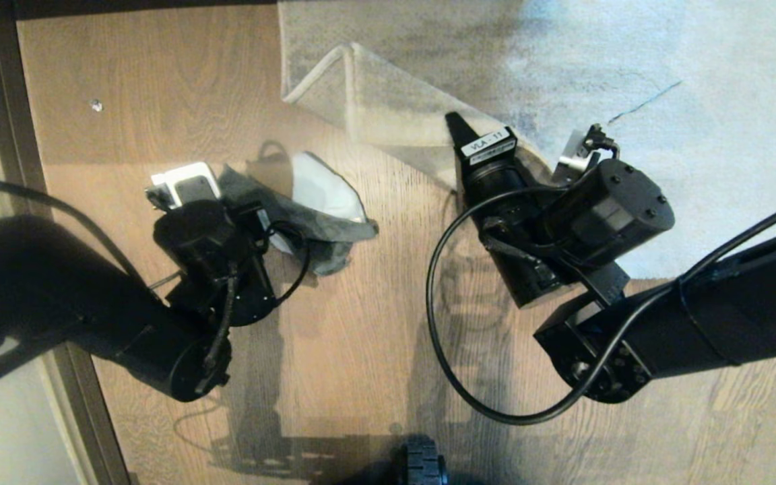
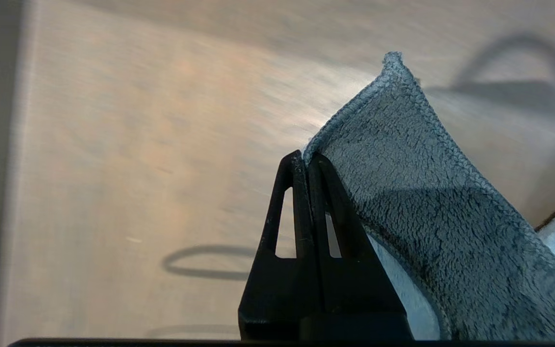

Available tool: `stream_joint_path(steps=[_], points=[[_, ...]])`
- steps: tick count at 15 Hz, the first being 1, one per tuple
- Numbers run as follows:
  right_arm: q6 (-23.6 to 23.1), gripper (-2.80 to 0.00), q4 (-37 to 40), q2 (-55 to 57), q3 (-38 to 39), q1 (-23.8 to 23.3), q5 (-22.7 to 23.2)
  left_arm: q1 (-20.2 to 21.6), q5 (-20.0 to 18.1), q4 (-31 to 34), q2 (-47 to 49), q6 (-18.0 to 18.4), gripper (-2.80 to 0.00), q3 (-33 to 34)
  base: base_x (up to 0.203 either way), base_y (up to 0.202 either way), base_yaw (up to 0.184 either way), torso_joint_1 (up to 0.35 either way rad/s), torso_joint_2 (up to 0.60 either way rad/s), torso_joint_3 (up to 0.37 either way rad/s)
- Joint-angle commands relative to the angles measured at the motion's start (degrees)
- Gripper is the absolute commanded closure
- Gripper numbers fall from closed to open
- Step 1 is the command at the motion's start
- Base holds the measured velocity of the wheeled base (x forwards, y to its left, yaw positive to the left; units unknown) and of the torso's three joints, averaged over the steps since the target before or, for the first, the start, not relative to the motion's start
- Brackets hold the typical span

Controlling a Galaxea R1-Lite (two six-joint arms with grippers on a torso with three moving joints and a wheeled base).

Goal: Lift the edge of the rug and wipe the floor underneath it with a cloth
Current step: Wipe the floor under the carpet with a rag

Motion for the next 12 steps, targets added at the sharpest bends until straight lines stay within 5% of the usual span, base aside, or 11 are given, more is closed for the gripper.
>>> stream_joint_path(steps=[1, 12], points=[[0.3, 0.0, -2.73, 0.41, 0.09, 0.1, -0.13, 2.04, 0.31, -0.91, -4.41, 0.0, 0.0, 3.04, 0.0, 0.0, 0.0, 0.0, 0.0, 0.0], [0.12, 0.0, -2.73, 0.21, 0.53, 0.19, -0.13, 9.18, -0.81, -0.85, -21.96, 2.91, 0.0, 17.88, 0.0, 0.0, 0.0, 0.0, 0.0, 0.0]])
